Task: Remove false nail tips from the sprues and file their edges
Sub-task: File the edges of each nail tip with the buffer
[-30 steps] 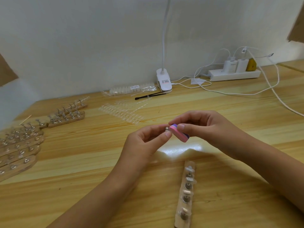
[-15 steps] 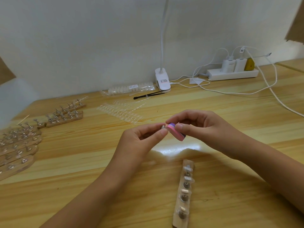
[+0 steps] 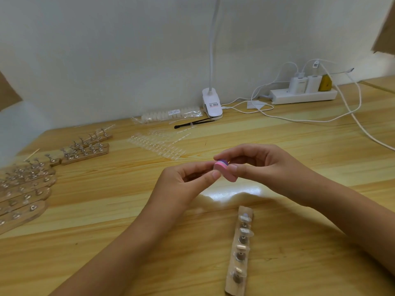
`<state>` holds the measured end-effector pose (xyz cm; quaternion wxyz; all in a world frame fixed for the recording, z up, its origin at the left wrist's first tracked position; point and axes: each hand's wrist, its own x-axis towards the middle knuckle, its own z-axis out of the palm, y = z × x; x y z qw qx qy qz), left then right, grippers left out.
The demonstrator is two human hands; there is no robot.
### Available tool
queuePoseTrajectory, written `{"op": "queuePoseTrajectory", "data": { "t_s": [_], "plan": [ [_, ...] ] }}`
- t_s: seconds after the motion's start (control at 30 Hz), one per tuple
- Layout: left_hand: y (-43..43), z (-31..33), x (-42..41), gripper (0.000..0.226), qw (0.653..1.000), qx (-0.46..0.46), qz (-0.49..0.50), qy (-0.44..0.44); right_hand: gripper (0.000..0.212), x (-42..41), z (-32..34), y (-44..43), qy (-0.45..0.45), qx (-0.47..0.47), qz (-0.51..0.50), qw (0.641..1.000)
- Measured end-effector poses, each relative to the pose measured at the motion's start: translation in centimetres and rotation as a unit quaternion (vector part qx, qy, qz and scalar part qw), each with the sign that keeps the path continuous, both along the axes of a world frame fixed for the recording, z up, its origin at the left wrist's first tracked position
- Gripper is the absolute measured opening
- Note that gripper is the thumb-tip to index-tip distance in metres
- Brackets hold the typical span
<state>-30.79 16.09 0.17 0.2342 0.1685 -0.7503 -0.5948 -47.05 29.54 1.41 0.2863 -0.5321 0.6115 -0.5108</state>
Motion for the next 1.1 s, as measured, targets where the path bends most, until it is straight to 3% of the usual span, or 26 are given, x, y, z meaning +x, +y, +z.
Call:
{"op": "queuePoseTrajectory", "data": {
  "t_s": [0.17,0.33,0.77,1.1],
  "plan": [
    [0.84,-0.42,-0.02,0.02,0.996,-0.084,-0.006,-0.026,0.034,0.29,0.02,0.01,-0.004,-0.009,0.005,1.0],
    [-0.13,0.05,-0.01,0.027,1.0,-0.001,0.01,-0.002,0.031,0.1,0.35,0.12,-0.013,-0.011,0.003,1.0],
    [0.64,-0.14,-0.09,0.025,1.0,-0.01,-0.008,-0.008,0.032,0.42,0.45,0.14,-0.019,-0.005,-0.005,1.0],
    [0.6,-0.31,-0.14,0.03,0.999,0.034,0.009,0.016,0.031,0.69,0.04,-0.28,-0.15,-0.035,-0.036,0.987]
  ]
}}
